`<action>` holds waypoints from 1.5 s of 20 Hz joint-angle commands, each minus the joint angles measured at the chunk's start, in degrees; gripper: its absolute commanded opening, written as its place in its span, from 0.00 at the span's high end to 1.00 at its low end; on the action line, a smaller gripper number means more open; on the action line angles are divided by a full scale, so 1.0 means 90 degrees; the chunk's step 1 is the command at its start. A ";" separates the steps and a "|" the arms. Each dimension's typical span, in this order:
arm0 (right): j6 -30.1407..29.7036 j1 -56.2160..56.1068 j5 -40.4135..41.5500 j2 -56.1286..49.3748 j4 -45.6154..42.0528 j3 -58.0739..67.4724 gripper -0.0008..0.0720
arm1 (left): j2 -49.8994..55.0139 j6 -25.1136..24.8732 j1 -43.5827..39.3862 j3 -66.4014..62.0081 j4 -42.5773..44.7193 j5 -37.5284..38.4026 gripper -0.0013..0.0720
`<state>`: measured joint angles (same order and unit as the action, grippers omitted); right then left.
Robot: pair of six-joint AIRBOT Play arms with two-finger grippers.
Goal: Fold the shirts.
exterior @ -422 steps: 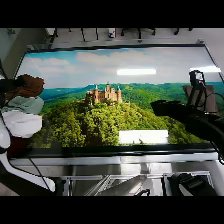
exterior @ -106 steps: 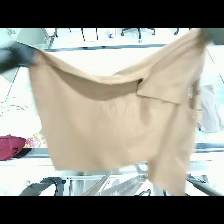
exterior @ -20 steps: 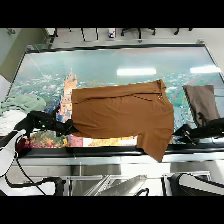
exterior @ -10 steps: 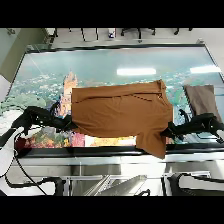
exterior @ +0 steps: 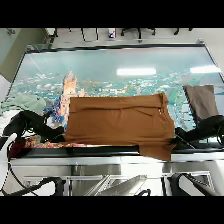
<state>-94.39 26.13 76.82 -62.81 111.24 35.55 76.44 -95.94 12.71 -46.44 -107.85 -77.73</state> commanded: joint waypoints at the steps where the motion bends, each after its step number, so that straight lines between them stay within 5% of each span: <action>1: -0.0066 -0.0073 -0.0364 0.0306 0.0248 0.0182 0.96 | -0.0168 0.0151 0.0058 -0.0141 0.0321 -0.0019 0.96; 5: -0.0571 -0.0595 -0.1353 -0.0180 0.1542 0.1294 0.96 | -0.0015 0.0177 -0.0408 -0.1797 -0.0039 0.0333 0.96; 12: -0.0612 -0.1685 -0.3067 -0.2361 0.1557 0.3291 0.96 | 0.1955 0.0459 -0.1090 -0.4367 -0.0017 0.0872 0.96; 19: -0.0714 -0.1834 -0.3184 -0.3767 0.1579 0.3985 0.95 | 0.3857 0.0481 -0.1214 -0.5916 -0.0092 0.0583 0.96; 21: -0.0780 -0.1795 -0.3184 -0.3776 0.1501 0.4002 0.88 | 0.4143 0.0493 -0.1270 -0.6207 -0.0155 0.0376 0.95; 22: -0.0911 -0.1756 -0.3092 -0.3772 0.1503 0.4097 0.62 | 0.4240 0.0493 -0.1316 -0.6334 -0.0209 0.0316 0.77; 24: -0.1173 -0.1586 -0.2450 -0.3772 0.1292 0.4454 0.32 | 0.4362 0.0495 -0.1428 -0.6613 -0.0199 0.0170 0.10; 25: -0.1234 -0.1486 -0.1996 -0.3772 0.1042 0.4612 0.12 | 0.4371 0.0495 -0.1464 -0.6751 -0.0197 0.0073 0.02; 26: -0.1239 -0.1350 -0.1576 -0.3776 0.0843 0.4726 0.03 | 0.4364 0.0495 -0.1501 -0.6900 -0.0197 -0.0010 0.02; 30: -0.1965 -0.0736 -0.0357 -0.3925 0.0988 0.4750 0.03 | 0.4364 0.0500 -0.1472 -0.7902 -0.0187 -0.0508 0.02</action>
<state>-107.39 16.21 64.12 -97.12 120.27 77.41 115.35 -91.48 -0.49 -111.94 -109.54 -78.83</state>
